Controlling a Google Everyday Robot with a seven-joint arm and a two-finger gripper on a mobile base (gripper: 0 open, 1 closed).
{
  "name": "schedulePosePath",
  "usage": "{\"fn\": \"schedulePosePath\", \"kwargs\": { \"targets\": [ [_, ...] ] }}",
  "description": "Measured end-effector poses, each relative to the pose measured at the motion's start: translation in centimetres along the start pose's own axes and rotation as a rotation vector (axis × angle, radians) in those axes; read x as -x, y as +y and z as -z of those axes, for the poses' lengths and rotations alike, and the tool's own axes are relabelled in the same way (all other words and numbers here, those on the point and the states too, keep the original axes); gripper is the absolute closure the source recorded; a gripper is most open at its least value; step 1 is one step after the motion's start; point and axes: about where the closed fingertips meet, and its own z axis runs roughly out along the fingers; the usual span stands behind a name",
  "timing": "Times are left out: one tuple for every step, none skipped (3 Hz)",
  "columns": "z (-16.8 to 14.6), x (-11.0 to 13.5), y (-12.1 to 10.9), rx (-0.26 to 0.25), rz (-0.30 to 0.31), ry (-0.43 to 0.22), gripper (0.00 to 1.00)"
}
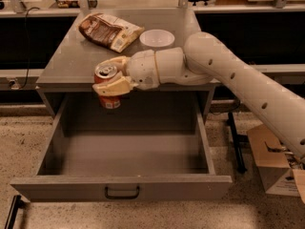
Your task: Place coke can into top drawer
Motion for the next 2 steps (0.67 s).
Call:
{"fn": "schedulePosePath", "kwargs": {
  "targets": [
    [-0.1, 0.3, -0.5, -0.014, -0.001, -0.027, 1.00],
    [-0.9, -3.1, 0.2, -0.052, -0.044, -0.111, 1.00]
  ]
}}
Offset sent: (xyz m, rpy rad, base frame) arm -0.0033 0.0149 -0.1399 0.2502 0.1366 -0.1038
